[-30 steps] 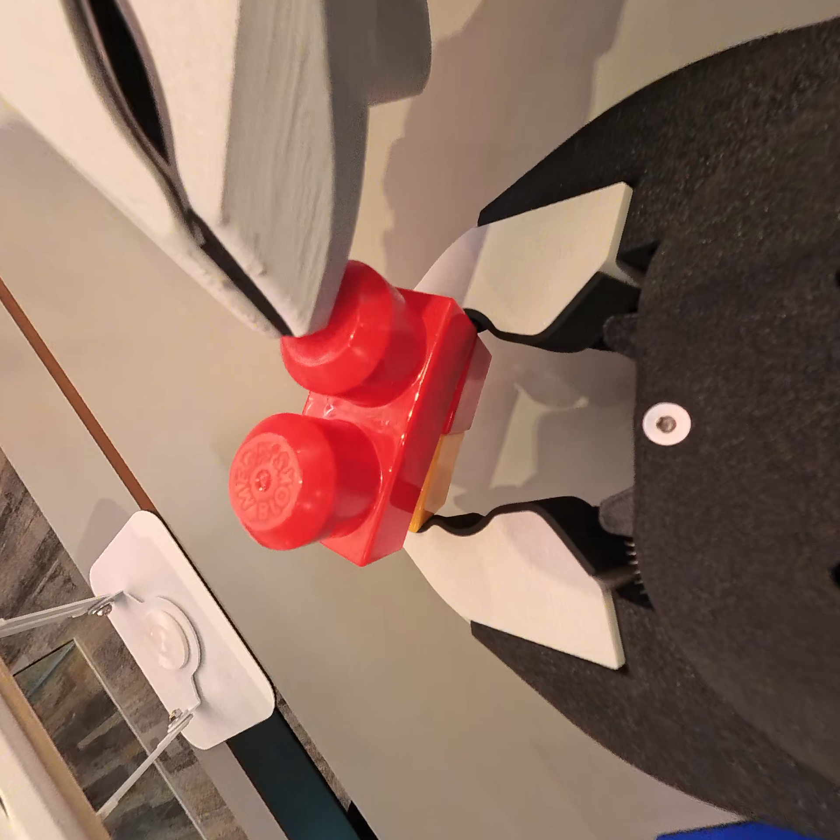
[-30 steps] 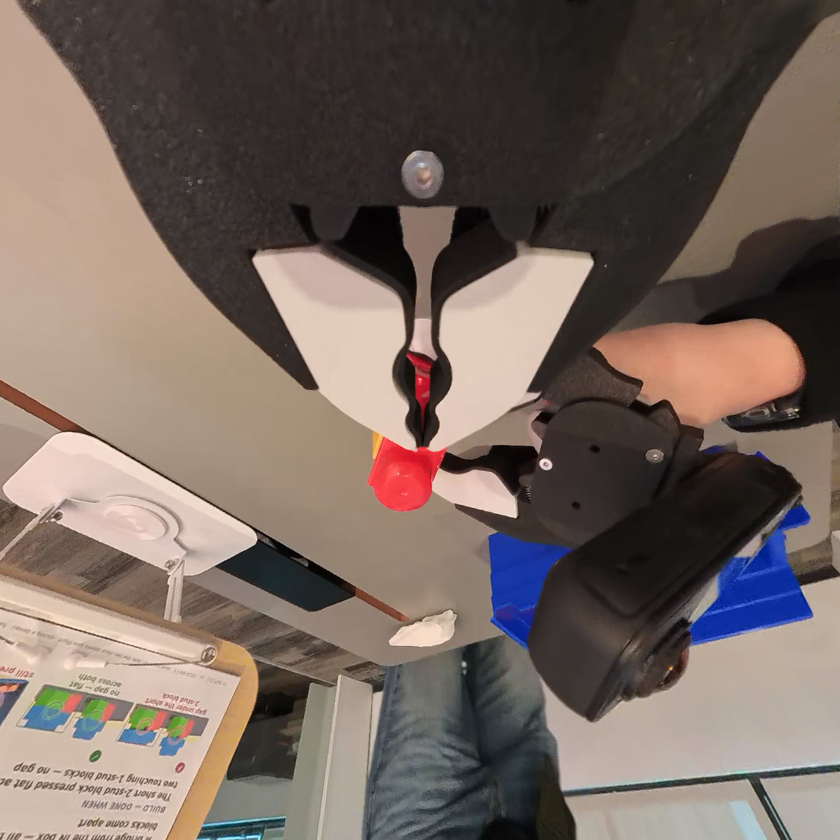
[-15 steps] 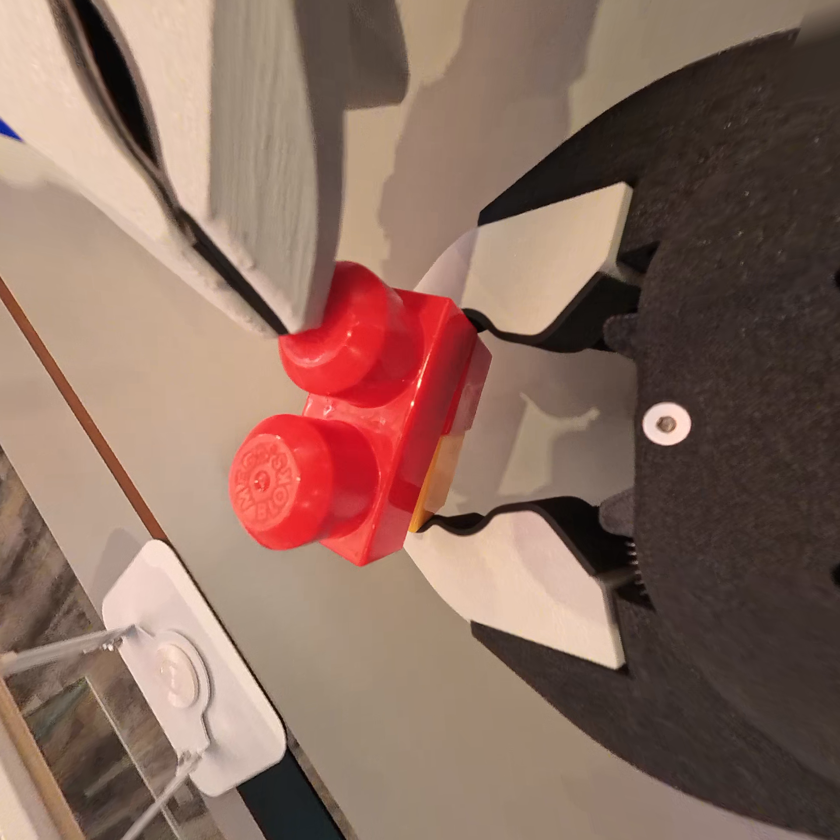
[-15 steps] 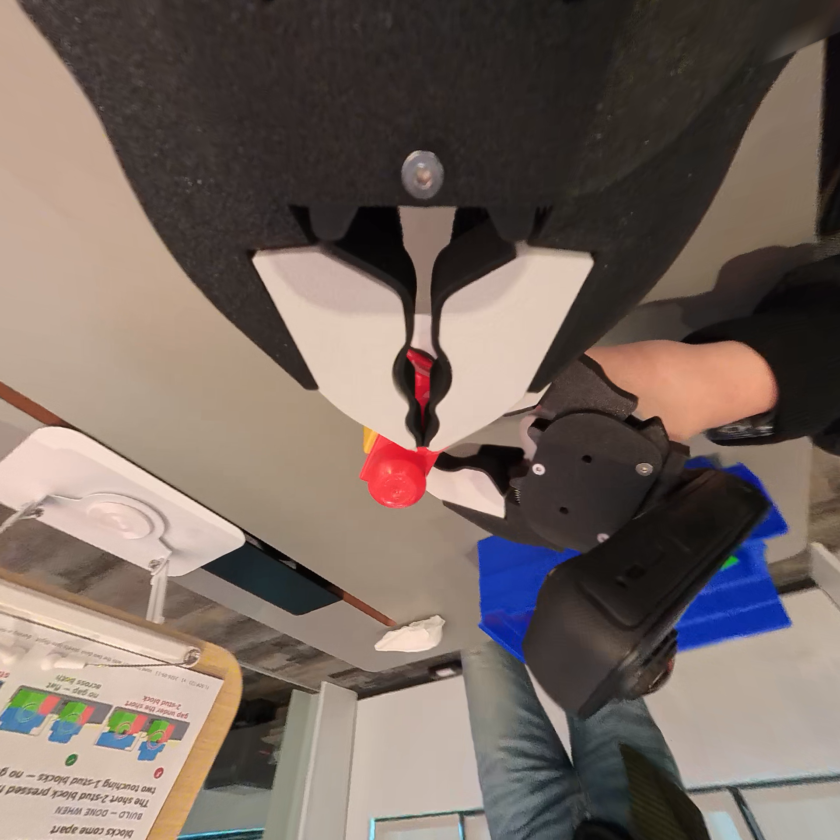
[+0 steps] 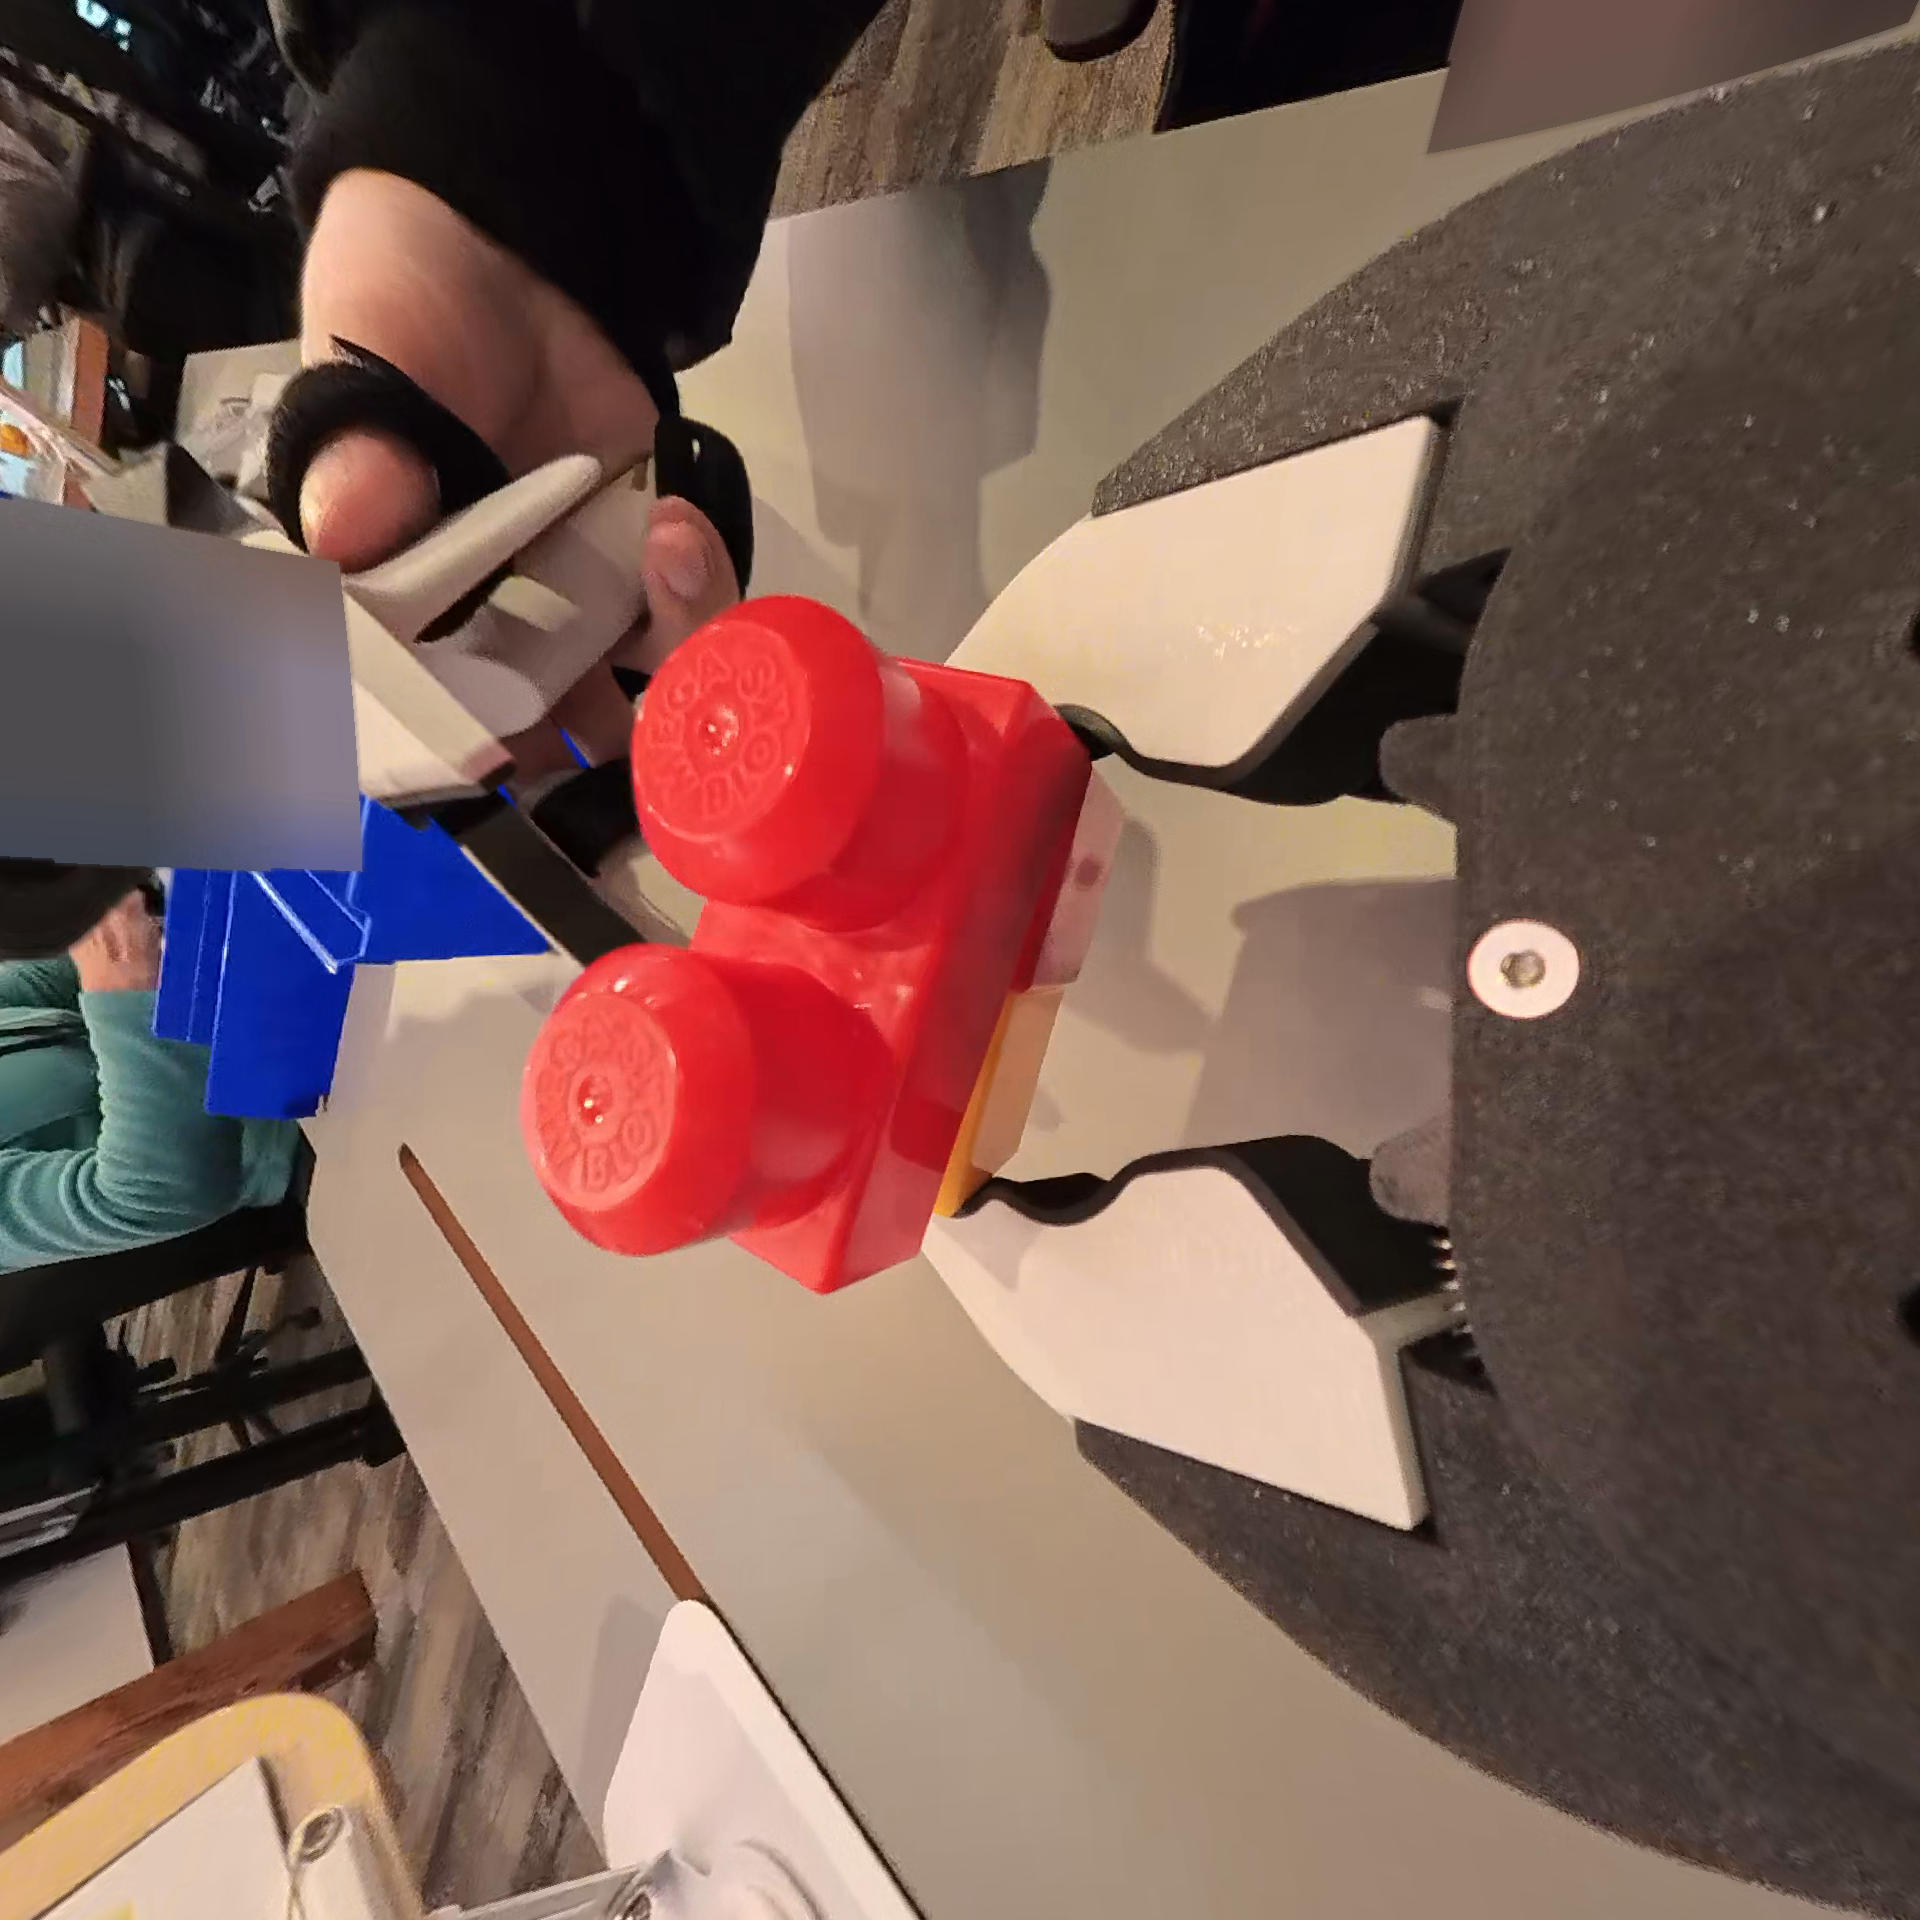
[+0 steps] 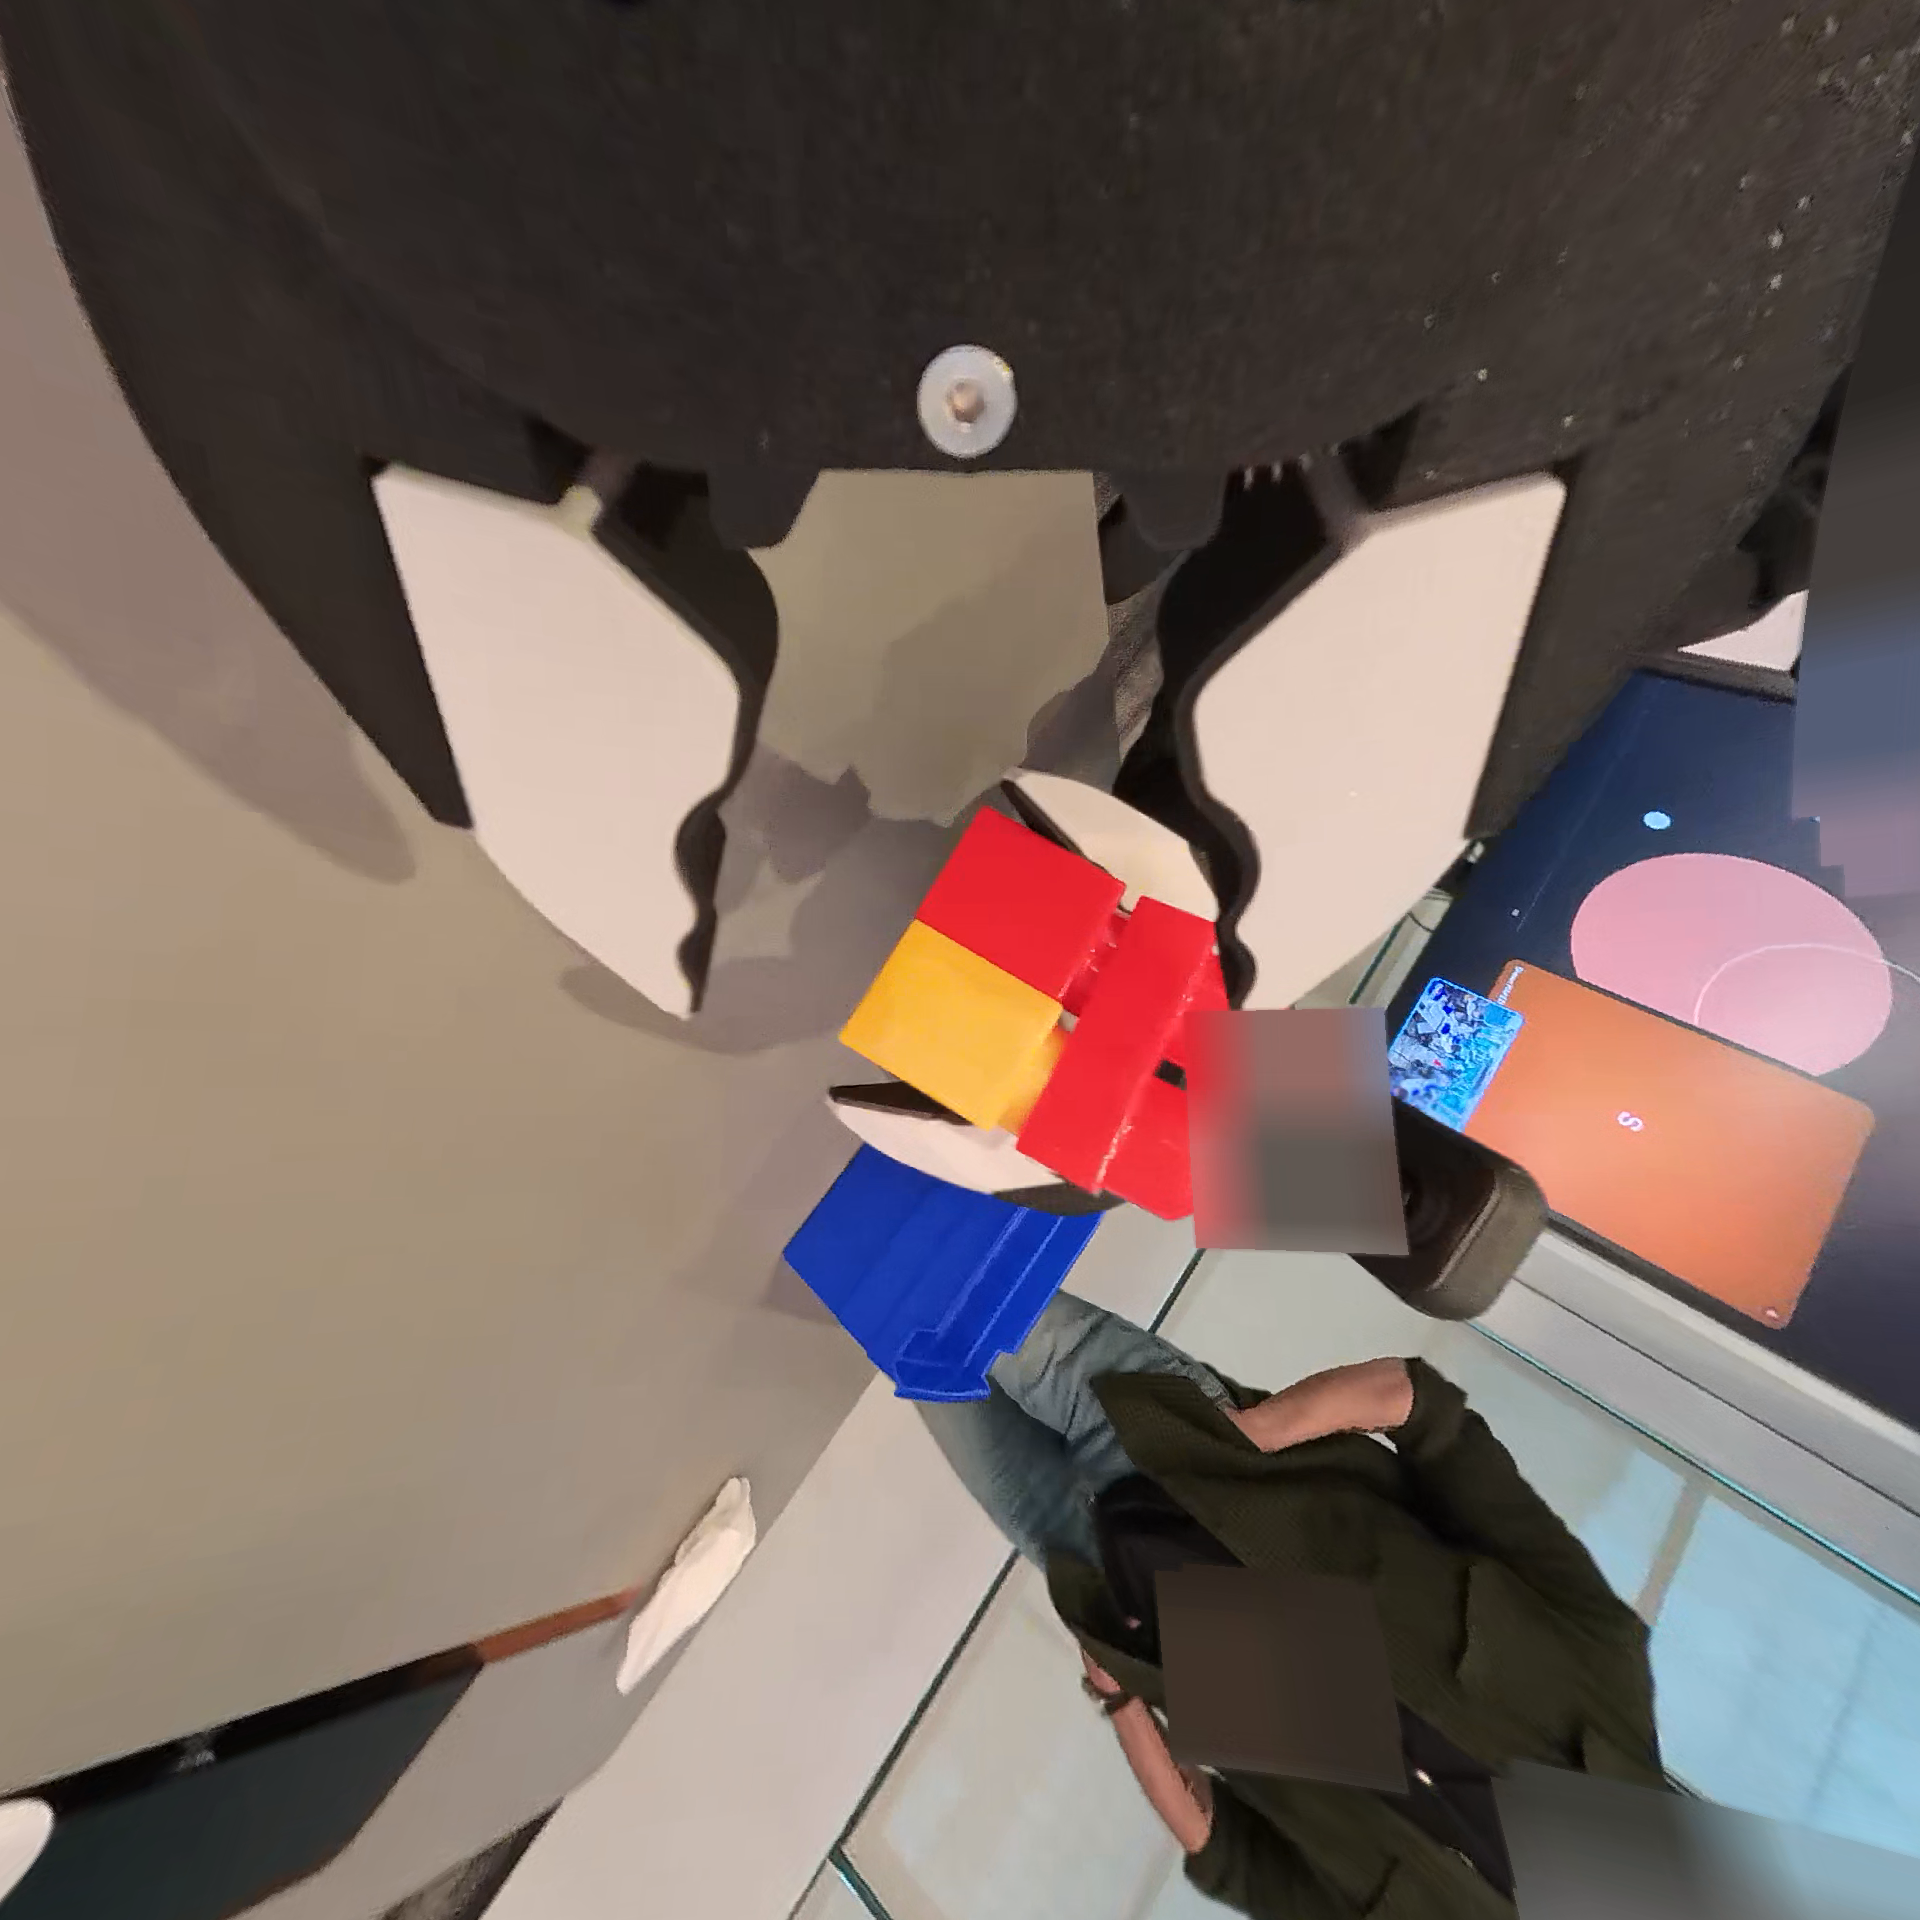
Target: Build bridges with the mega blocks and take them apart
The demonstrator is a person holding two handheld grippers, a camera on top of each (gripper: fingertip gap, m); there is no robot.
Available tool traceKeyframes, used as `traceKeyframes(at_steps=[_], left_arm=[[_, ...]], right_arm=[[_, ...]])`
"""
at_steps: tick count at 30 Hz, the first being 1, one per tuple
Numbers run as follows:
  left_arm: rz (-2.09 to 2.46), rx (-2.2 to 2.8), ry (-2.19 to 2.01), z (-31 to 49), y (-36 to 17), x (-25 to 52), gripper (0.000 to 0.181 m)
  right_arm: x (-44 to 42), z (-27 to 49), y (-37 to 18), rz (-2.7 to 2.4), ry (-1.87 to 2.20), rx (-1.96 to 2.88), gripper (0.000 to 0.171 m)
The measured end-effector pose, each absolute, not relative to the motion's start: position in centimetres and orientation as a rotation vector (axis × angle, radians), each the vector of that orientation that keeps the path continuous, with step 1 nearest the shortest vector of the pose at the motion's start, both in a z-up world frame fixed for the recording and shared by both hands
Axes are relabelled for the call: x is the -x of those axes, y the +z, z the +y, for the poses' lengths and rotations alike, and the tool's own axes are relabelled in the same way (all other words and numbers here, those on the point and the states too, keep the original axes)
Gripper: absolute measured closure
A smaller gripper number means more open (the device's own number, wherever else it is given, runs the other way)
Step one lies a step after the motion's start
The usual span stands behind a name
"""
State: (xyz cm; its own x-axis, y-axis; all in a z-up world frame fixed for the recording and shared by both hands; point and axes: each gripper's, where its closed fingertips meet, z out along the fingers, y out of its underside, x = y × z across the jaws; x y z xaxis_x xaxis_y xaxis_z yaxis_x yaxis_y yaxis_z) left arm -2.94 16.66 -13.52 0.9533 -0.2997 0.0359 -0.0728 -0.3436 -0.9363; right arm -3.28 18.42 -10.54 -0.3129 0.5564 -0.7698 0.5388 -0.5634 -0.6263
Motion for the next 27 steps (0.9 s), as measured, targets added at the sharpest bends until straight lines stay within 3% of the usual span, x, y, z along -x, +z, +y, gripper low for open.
traceKeyframes(at_steps=[7, 18, 27], left_arm=[[0.348, 1.944, -0.148, 17.5, -13.2, 2.4, 0.101], [0.375, 1.944, -0.113, 17.9, -12.8, 1.9, 0.101], [0.387, 1.983, -0.105, 17.8, -12.9, 1.9, 0.101]], right_arm=[[4.0, 16.4, -10.2, -1.387, 2.214, 1.942, 0.076], [3.8, 15.5, -10.2, -1.401, 2.317, 1.952, 0.095], [3.6, 15.5, -10.1, -1.426, 2.317, 1.949, 0.101]])
